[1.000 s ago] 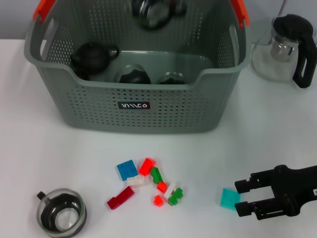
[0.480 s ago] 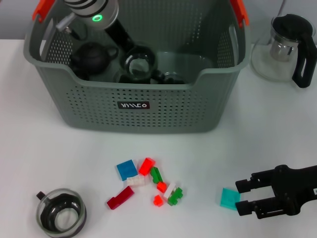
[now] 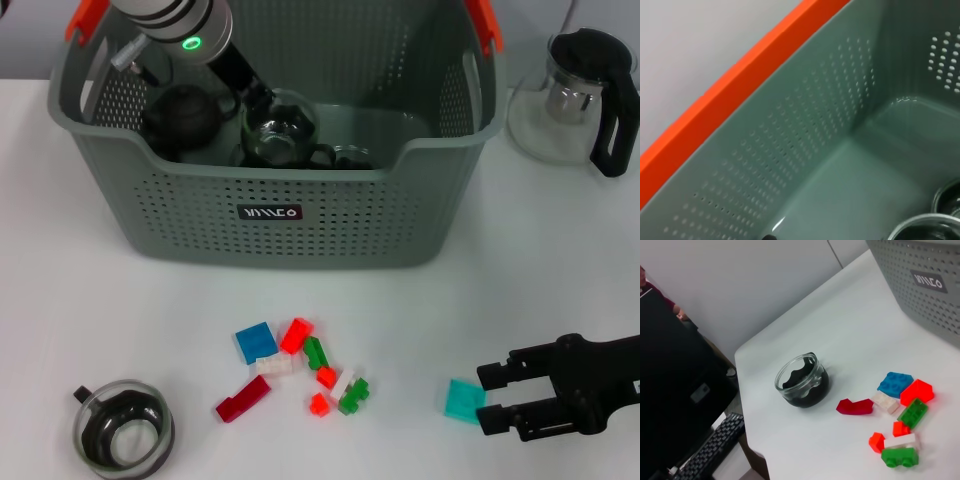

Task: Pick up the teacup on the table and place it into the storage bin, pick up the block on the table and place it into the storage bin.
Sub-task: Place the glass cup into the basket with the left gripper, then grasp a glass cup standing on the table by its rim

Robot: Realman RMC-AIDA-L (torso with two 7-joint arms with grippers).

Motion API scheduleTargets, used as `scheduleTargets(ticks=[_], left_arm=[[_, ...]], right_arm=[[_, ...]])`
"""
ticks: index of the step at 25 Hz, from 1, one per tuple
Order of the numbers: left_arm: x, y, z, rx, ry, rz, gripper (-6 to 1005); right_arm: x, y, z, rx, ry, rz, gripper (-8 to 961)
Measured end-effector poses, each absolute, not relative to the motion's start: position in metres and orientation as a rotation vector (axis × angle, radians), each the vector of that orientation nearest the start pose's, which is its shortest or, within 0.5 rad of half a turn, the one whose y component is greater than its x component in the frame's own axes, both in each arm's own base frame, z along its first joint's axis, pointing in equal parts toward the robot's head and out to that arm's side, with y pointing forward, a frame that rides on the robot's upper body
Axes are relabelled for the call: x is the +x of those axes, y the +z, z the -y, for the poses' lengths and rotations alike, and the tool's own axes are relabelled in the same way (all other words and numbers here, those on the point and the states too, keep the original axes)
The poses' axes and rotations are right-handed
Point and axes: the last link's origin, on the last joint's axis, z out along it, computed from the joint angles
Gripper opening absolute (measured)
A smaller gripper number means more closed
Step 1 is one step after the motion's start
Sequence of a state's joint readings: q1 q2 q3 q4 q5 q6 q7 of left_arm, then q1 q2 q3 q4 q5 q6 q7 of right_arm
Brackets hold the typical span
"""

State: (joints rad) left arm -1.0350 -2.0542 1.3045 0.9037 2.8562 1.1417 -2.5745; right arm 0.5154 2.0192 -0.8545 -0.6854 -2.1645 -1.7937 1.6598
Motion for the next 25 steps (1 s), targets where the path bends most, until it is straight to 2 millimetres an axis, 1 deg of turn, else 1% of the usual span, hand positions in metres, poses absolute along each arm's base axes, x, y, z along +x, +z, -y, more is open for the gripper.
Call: scheduleTargets(ticks=[3, 5, 7, 8, 10, 12, 13, 14, 15, 16, 17, 18, 19, 20, 21, 22, 23, 24, 25], left_arm=[[-0.113, 0.001, -0.467, -2.342, 0.448, 0.564, 168], [-0.107, 0.008, -0.464, -2.342, 0.342, 0.579, 226], [-0.095, 0.029, -0.453, -2.351, 0.086, 0.604, 320], [-0.092, 0.040, -0.450, -2.342, -0.002, 0.615, 366], [-0.088, 0.068, -0.435, -2.361, -0.297, 0.675, 460], [-0.093, 0.095, -0.419, -2.388, -0.599, 0.727, 540], [-0.094, 0.109, -0.408, -2.422, -0.800, 0.719, 580], [-0.097, 0.119, -0.400, -2.450, -0.928, 0.702, 619], [-0.101, 0.132, -0.390, -2.480, -1.086, 0.649, 659], [-0.106, 0.140, -0.382, -2.517, -1.223, 0.598, 699], [-0.116, 0.151, -0.373, -2.534, -1.405, 0.531, 707], [-0.126, 0.159, -0.367, -2.525, -1.540, 0.490, 715], [-0.143, 0.164, -0.360, -2.473, -1.711, 0.464, 723], [-0.157, 0.166, -0.354, -2.415, -1.823, 0.458, 731], [-0.168, 0.163, -0.348, -2.371, -1.898, 0.458, 739], [-0.179, 0.156, -0.342, -2.343, -1.931, 0.501, 746], [-0.188, 0.146, -0.336, -2.344, -1.934, 0.559, 754], [-0.196, 0.135, -0.329, -2.386, -1.895, 0.621, 762], [-0.201, 0.128, -0.324, -2.438, -1.831, 0.658, 770]], right_arm=[[0.271, 0.000, -0.286, -3.084, 0.430, -0.985, 686], [0.271, 0.000, -0.286, -3.083, 0.430, -0.986, 685], [0.271, 0.000, -0.286, -3.083, 0.431, -0.987, 684], [0.271, 0.000, -0.286, -3.083, 0.430, -0.988, 684], [0.271, -0.001, -0.286, -3.083, 0.431, -0.988, 684], [0.271, -0.001, -0.286, -3.082, 0.431, -0.988, 683], [0.271, -0.001, -0.286, -3.082, 0.431, -0.988, 683], [0.271, -0.001, -0.286, -3.081, 0.432, -0.988, 683], [0.271, -0.001, -0.286, -3.081, 0.434, -0.989, 683], [0.271, -0.001, -0.286, -3.082, 0.436, -0.988, 684], [0.271, -0.001, -0.286, -3.082, 0.437, -0.989, 684], [0.270, -0.001, -0.286, -3.084, 0.439, -0.989, 684], [0.270, -0.001, -0.286, -3.086, 0.440, -0.986, 684], [0.270, -0.001, -0.287, -3.087, 0.440, -0.986, 684], [0.269, -0.001, -0.287, -3.089, 0.440, -0.985, 684], [0.268, -0.001, -0.287, -3.091, 0.439, -0.982, 685], [0.268, -0.001, -0.288, -3.093, 0.437, -0.980, 685], [0.268, -0.002, -0.288, -3.095, 0.436, -0.978, 685], [0.267, -0.001, -0.289, -3.096, 0.435, -0.974, 685]])
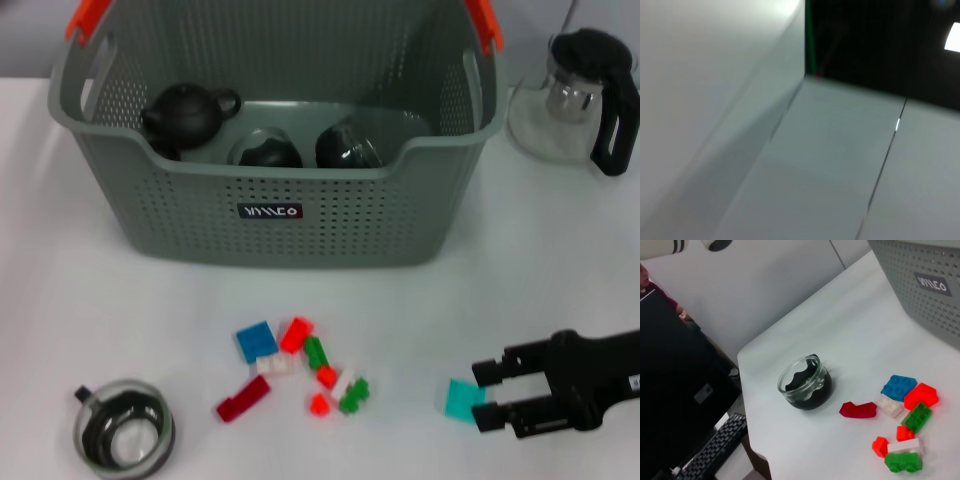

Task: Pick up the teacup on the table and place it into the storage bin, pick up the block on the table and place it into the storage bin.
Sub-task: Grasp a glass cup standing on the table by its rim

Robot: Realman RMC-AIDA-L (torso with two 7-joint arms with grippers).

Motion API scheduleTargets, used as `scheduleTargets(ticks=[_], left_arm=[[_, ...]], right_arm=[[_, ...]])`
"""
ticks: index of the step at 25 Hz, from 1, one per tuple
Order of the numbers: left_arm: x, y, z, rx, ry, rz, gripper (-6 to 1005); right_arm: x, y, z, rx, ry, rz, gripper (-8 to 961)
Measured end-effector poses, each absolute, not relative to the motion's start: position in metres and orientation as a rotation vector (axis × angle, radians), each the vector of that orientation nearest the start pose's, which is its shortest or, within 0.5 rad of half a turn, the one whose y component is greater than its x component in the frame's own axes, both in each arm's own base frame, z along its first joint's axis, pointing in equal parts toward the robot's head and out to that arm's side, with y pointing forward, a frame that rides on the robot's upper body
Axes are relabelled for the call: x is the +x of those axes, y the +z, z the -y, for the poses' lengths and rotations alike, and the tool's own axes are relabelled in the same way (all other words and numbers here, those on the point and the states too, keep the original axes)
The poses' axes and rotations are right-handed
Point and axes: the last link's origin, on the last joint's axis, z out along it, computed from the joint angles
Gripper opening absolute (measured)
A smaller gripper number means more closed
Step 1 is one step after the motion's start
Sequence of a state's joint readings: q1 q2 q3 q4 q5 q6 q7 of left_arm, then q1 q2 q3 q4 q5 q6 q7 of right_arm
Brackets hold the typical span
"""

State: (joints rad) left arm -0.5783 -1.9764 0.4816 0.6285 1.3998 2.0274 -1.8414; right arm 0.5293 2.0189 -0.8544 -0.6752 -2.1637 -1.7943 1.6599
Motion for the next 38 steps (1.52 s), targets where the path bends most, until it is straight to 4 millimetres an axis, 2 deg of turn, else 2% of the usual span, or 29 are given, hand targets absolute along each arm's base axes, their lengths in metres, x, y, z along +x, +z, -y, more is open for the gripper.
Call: scheduleTargets(ticks=[3, 7, 11, 15, 20, 25, 29, 38], left_arm=[[-0.216, 0.116, -0.306, -2.673, -1.458, 0.726, 776], [-0.230, 0.109, -0.292, -2.938, -0.718, 0.785, 773], [-0.233, 0.104, -0.292, -2.969, -0.117, 0.817, 770], [-0.222, 0.092, -0.291, -2.917, 0.267, 0.763, 767], [-0.212, 0.072, -0.285, -2.795, 0.585, 0.711, 763], [-0.214, 0.050, -0.279, -2.724, 0.771, 0.612, 758], [-0.219, 0.037, -0.280, -2.696, 0.840, 0.560, 753], [-0.227, 0.017, -0.285, -2.692, 0.876, 0.589, 746]], right_arm=[[0.267, -0.001, -0.289, -3.098, 0.434, -0.974, 686], [0.267, -0.001, -0.289, -3.100, 0.434, -0.974, 686], [0.266, -0.002, -0.289, -3.100, 0.434, -0.976, 685], [0.266, -0.001, -0.290, -3.093, 0.431, -0.993, 684], [0.267, -0.001, -0.290, -3.089, 0.428, -0.998, 685], [0.267, 0.000, -0.291, -3.087, 0.426, -0.997, 686], [0.266, 0.000, -0.292, -3.087, 0.425, -0.994, 684], [0.266, 0.000, -0.292, -3.086, 0.423, -0.993, 683]])
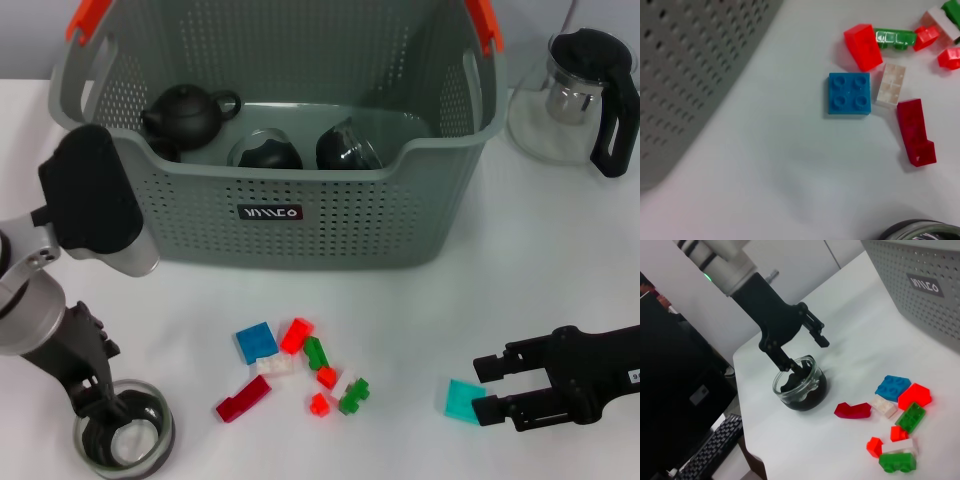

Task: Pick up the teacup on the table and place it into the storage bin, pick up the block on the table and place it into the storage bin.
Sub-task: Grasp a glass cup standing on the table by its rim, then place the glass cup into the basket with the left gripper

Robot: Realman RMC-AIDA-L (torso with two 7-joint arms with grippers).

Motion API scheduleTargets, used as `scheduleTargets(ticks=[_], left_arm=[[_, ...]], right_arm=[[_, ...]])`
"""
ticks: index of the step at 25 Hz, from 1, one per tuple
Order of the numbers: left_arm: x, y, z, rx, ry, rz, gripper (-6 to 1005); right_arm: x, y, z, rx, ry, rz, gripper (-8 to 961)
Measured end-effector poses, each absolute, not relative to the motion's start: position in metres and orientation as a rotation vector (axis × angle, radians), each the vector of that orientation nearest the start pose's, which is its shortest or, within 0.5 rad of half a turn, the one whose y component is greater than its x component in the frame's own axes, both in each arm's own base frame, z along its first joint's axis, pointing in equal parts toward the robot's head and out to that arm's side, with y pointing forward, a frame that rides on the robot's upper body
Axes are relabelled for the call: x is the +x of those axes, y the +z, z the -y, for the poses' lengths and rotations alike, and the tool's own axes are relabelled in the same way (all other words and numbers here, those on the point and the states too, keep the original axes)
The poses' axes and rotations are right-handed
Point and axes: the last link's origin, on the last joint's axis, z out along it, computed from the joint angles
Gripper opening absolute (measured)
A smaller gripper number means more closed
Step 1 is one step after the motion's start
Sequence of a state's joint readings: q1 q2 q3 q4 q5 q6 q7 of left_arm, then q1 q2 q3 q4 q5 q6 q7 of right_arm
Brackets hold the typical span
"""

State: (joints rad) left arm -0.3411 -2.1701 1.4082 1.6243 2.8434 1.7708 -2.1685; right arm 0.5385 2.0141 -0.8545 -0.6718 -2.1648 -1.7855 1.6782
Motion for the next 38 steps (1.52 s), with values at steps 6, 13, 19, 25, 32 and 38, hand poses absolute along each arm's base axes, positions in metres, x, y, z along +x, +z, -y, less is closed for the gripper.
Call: scheduleTargets(ticks=[6, 13, 19, 25, 32, 38], left_arm=[[-0.230, 0.010, -0.286, -2.696, 0.895, 0.595, 744], [-0.229, 0.011, -0.290, -2.667, 0.874, 0.609, 722], [-0.230, 0.009, -0.290, -2.681, 0.905, 0.629, 603], [-0.230, 0.009, -0.288, -2.686, 0.914, 0.637, 446], [-0.231, 0.011, -0.289, -2.678, 0.905, 0.650, 78], [-0.227, 0.024, -0.293, -2.695, 0.768, 0.694, 30]], right_arm=[[0.267, 0.000, -0.293, -3.081, 0.417, -0.992, 684], [0.267, 0.000, -0.293, -3.079, 0.416, -0.992, 684], [0.267, 0.000, -0.293, -3.079, 0.416, -0.992, 683], [0.268, 0.001, -0.293, -3.079, 0.415, -0.992, 684], [0.268, 0.001, -0.293, -3.078, 0.415, -0.994, 684], [0.269, 0.001, -0.292, -3.077, 0.415, -0.996, 684]])
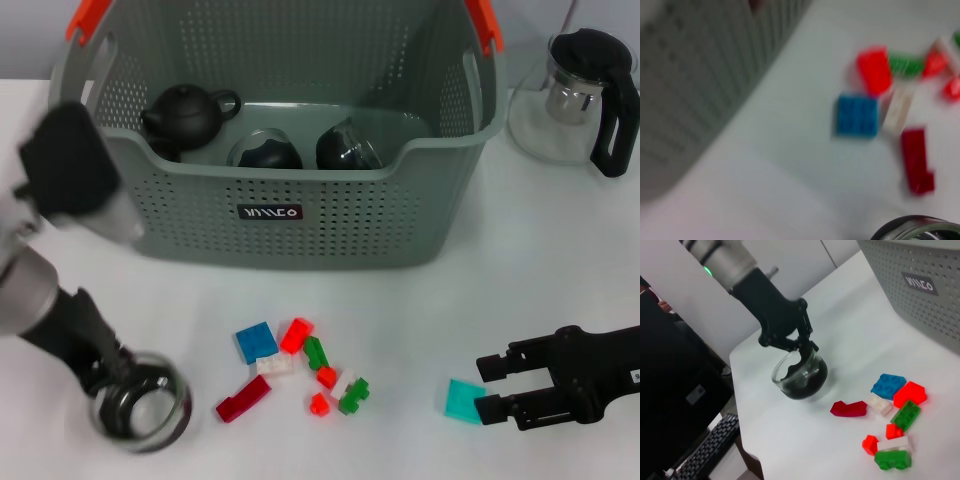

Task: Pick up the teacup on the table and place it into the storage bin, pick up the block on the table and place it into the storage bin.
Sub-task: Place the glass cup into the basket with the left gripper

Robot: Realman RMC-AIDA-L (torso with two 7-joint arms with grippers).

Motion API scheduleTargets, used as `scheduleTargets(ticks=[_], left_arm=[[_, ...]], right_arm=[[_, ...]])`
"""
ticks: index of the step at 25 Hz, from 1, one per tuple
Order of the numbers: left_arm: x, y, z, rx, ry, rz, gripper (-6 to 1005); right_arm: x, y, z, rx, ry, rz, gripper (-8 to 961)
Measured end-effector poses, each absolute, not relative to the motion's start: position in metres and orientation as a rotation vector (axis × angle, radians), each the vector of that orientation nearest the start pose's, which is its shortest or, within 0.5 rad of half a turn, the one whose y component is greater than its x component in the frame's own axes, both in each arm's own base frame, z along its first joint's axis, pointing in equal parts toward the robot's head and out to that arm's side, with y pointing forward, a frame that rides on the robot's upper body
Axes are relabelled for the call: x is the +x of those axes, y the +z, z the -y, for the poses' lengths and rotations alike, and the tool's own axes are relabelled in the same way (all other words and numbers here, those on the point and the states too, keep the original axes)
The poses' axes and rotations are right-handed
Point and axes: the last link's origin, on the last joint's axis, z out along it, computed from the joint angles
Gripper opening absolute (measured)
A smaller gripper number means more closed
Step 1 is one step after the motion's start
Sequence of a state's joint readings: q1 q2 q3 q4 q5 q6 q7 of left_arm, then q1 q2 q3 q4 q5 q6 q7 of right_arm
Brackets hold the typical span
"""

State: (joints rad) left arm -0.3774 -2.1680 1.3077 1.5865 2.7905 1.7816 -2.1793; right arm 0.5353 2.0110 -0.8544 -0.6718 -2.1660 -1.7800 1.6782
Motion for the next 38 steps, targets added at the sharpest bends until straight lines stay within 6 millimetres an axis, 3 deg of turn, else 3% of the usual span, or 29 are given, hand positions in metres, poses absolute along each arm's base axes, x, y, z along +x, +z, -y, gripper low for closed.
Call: scheduleTargets(ticks=[6, 12, 16, 18, 20, 25, 27, 31, 35, 38], left_arm=[[-0.233, 0.059, -0.305, -2.801, 0.255, 0.913, 30], [-0.238, 0.068, -0.306, -2.995, -0.568, 1.046, 30], [-0.219, 0.067, -0.310, -2.950, -1.148, 0.973, 30], [-0.203, 0.068, -0.318, -2.901, -1.326, 0.912, 31], [-0.179, 0.077, -0.337, -2.845, -1.411, 0.869, 31], [-0.135, 0.105, -0.392, -2.736, -1.297, 0.969, 31], [-0.122, 0.117, -0.411, -2.707, -1.173, 1.018, 31], [-0.097, 0.132, -0.443, -2.665, -0.753, 1.044, 31], [-0.080, 0.120, -0.460, -2.620, -0.302, 0.943, 31], [-0.070, 0.086, -0.466, -2.597, 0.016, 0.788, 31]], right_arm=[[0.269, 0.001, -0.292, -3.079, 0.416, -0.997, 684], [0.268, 0.001, -0.292, -3.079, 0.416, -0.998, 684], [0.269, 0.000, -0.292, -3.078, 0.417, -0.996, 684], [0.268, 0.000, -0.292, -3.079, 0.418, -0.994, 684], [0.267, 0.000, -0.293, -3.081, 0.422, -0.989, 683], [0.266, 0.000, -0.294, -3.084, 0.421, -0.980, 683], [0.266, 0.000, -0.294, -3.086, 0.421, -0.977, 683], [0.267, 0.000, -0.293, -3.085, 0.419, -0.977, 683], [0.267, 0.000, -0.293, -3.084, 0.418, -0.983, 683], [0.267, 0.000, -0.293, -3.084, 0.417, -0.986, 683]])
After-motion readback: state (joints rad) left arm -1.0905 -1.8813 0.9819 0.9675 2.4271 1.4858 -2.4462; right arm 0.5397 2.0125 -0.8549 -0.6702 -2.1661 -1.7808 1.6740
